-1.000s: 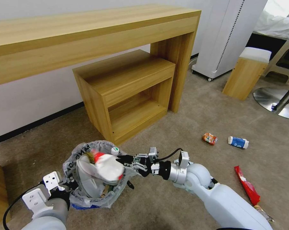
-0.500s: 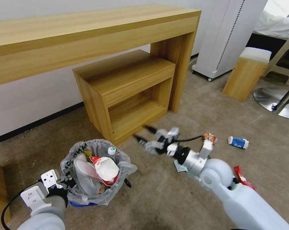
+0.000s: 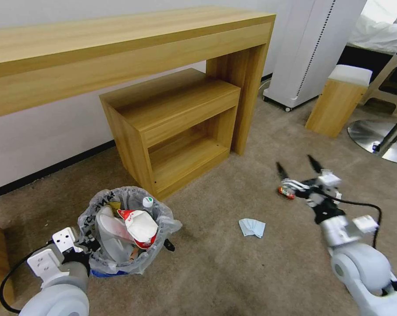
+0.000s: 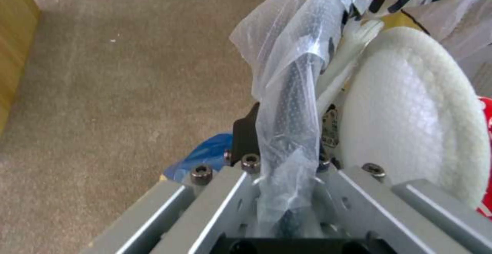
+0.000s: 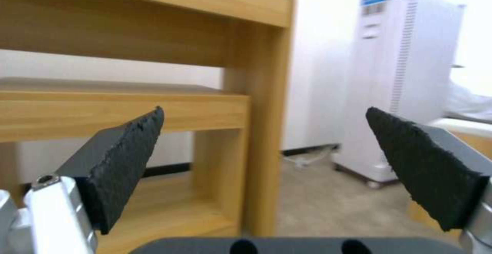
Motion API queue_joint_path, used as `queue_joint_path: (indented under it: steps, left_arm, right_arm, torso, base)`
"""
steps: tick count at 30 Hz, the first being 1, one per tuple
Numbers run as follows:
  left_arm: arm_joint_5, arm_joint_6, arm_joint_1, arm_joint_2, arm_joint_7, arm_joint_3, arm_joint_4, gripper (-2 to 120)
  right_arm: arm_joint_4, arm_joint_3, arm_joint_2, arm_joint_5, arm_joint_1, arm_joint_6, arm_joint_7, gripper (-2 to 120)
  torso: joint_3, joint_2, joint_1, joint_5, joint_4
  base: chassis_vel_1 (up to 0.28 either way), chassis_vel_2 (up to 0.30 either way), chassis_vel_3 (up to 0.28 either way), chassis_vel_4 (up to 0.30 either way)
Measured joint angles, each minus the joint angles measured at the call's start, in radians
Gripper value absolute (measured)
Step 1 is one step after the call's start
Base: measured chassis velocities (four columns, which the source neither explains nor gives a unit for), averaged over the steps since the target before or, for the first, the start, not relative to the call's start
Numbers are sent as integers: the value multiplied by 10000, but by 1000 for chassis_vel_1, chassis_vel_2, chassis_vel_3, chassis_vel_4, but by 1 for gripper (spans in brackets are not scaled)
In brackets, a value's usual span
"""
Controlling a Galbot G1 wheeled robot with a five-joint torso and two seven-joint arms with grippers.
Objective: Pick up the trash bin and place the garbage on the floor into it.
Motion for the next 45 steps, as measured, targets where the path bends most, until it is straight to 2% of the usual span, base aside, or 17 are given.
queue_joint_path:
  steps: [5,10,21,26,45]
  left_arm:
    - [-26,-2,-98,59,25,-115,25,0]
    - [-32,-19,-176,73,56,-101,63,0]
    - [179,-106,-52,-25,251,17,115,0]
    - [205,-146,69,-33,296,-33,24,0]
    - [223,-187,164,92,331,-7,-18,0]
  right_arm:
    - [85,574,273,-275,-567,230,387,100]
    - [-366,922,722,-516,-1030,807,497,100]
    - [-145,839,999,-439,-1050,967,615,100]
    - [312,653,970,-185,-1111,666,963,100]
    - [285,382,1228,-319,-931,783,997,100]
  torso:
    - [-1,0,0,-3,-1]
    - [0,0,0,2,-1]
    - [0,0,0,-2,1]
    - [-1,0,0,-2,1]
    - [1,0,0,-2,0]
  base:
    - [0,0,0,0]
    - [0,0,0,0]
    - [0,0,0,0]
    - [0,0,0,0]
    - [-53,-57,-57,-54]
